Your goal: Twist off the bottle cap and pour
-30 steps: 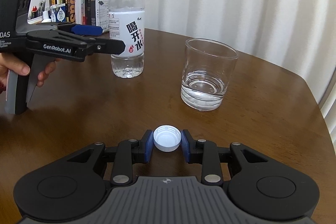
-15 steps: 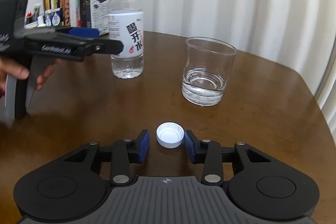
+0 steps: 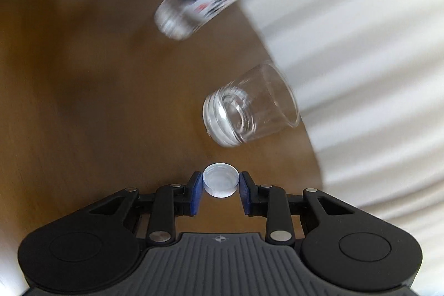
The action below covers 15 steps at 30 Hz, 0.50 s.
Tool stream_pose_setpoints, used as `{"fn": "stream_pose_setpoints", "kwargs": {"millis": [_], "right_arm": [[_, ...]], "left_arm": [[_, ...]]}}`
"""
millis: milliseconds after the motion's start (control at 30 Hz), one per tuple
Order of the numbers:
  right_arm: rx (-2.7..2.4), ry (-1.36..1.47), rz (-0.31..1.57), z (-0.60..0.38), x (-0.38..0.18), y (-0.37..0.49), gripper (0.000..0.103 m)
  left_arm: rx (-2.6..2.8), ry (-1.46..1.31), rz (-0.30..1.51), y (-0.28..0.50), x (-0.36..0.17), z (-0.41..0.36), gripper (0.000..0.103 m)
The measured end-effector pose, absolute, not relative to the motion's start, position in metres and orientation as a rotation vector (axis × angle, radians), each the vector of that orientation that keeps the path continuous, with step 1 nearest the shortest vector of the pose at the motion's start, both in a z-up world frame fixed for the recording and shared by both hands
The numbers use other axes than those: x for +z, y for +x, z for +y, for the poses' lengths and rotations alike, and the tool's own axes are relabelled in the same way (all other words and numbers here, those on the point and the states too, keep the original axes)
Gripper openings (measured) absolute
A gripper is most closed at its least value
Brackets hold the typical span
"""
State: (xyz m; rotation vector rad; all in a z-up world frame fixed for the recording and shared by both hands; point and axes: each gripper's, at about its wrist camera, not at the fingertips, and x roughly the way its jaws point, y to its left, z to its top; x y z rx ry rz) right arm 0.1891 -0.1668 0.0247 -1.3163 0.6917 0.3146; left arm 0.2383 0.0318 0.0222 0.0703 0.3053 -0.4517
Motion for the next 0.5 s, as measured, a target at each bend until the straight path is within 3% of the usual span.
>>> {"fn": "stream_pose_setpoints", "kwargs": {"millis": [233, 500], "right_arm": [[0.401, -1.593, 0.781, -0.156, 0.007, 0.198, 0.031], [0.456, -1.908, 0.733, -0.142, -0.017, 0.182, 0.032]], "left_arm": [[-0.452, 0.057, 0.311, 0.239, 0.022, 0.036, 0.103], [-0.443, 0.046, 0.325, 0.242, 0.021, 0.038, 0.103]]}}
